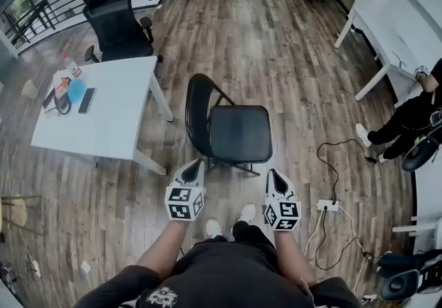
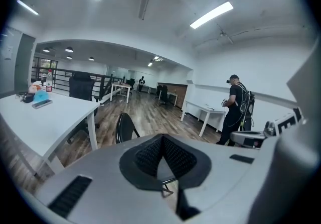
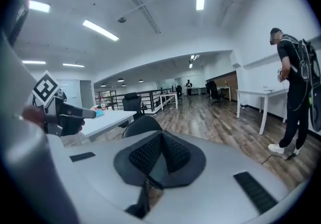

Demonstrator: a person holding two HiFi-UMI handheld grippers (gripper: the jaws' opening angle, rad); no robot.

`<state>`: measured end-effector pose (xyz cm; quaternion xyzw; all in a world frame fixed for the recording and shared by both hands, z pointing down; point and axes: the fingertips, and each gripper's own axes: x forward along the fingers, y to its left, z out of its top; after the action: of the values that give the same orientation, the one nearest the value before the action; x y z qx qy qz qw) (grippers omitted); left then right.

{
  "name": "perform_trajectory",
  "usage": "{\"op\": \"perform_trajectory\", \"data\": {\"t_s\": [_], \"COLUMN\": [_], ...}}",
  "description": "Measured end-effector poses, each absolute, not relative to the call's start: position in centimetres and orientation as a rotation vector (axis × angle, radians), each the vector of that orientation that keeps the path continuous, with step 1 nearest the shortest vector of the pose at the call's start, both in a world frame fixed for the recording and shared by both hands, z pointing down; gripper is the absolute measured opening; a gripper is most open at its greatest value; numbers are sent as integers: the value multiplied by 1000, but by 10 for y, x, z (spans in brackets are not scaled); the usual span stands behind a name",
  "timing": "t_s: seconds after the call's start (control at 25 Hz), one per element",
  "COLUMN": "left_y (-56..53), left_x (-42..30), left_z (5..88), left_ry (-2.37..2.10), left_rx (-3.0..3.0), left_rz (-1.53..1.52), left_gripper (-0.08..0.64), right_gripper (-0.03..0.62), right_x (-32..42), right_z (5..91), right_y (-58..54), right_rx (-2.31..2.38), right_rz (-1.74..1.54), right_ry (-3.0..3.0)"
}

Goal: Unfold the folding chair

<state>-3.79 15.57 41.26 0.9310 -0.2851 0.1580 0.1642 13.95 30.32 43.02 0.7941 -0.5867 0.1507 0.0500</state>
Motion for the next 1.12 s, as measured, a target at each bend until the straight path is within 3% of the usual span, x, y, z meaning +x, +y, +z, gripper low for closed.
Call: {"op": "perform_trajectory", "data": {"t_s": [0.4,1.12], "left_y": [229,251], "left_x": [-30,-12], "left_z": [379,379], "left_ry": [-858,-940], "left_rx": [2668,2663], "left_rz": [425,435], "left_gripper": [6,6], "right_gripper": [15,15], "right_x": [140,156], "right_z": [385,379], "right_y": [341,355], "right_rx": [2373,2330], "right_rz": [294,203], "right_ry": [-1774,-1824]}}
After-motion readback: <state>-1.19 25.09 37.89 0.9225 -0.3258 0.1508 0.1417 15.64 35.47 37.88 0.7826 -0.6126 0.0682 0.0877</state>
